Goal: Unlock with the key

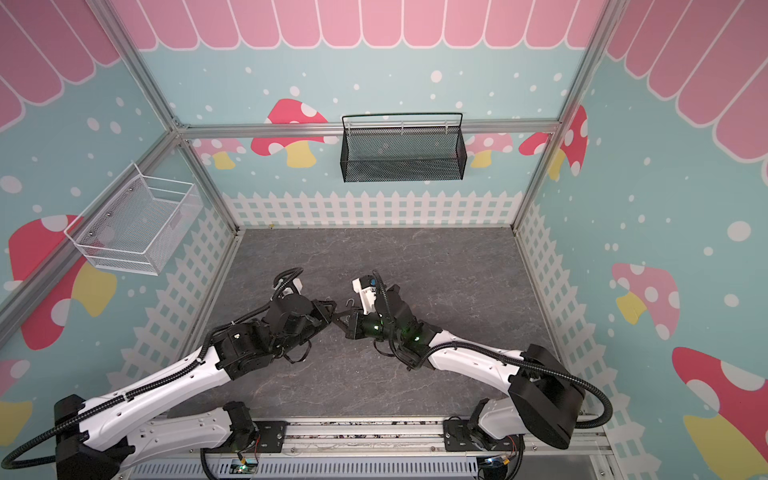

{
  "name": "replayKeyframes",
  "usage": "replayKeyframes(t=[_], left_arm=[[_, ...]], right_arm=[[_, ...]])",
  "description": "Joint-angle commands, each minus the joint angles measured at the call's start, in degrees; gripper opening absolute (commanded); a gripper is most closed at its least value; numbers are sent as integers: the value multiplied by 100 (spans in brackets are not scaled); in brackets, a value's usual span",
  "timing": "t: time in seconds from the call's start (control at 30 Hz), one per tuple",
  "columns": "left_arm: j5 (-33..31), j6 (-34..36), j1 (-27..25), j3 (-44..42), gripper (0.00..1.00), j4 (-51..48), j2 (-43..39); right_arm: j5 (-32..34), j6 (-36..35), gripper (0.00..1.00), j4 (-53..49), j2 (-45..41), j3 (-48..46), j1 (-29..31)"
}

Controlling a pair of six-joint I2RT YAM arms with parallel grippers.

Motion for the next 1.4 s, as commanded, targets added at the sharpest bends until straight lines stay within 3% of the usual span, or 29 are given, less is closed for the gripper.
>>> replayKeyframes(t=[0.0, 0.27, 0.4, 0.5, 0.57, 0.67, 0.8, 0.93, 1.07, 1.17, 1.37], left_arm=[[807, -42, 27, -245, 0, 56, -39], [834, 27, 311, -520, 0, 361, -378], [718, 209, 396, -406, 0, 223, -482], [543, 546, 405, -262, 0, 122, -543], [380, 960, 405, -222, 0, 99, -603], [189, 1675, 405, -313, 0, 125, -734], [-132, 2995, 405, -546, 0, 424, -914], [364, 4456, 396, -1040, 0, 1356, -1060], [818, 5461, 307, -1445, 0, 2277, -1076], [854, 5982, 198, -1603, 0, 2721, -969], [905, 6358, 38, -1725, 0, 3223, -809]], right_arm=[[-1065, 439, 0, 1921, -71, 67, -60], [-1422, 1305, 0, 2425, -134, -375, -153], [-1214, 802, 0, 1799, -253, -389, -207], [-836, 27, 0, 706, -417, -223, -208], [-401, -569, 12, -301, -611, -33, -209], [116, -1023, 31, -1016, -950, -5, -215], [733, -1605, 41, -1999, -1315, 225, -241], [946, -2249, 47, -3114, -1205, 864, -333], [802, -2894, 51, -4104, -728, 1704, -361], [868, -3191, 54, -4543, -449, 2132, -347], [1101, -3617, 57, -5233, 193, 3021, -306]])
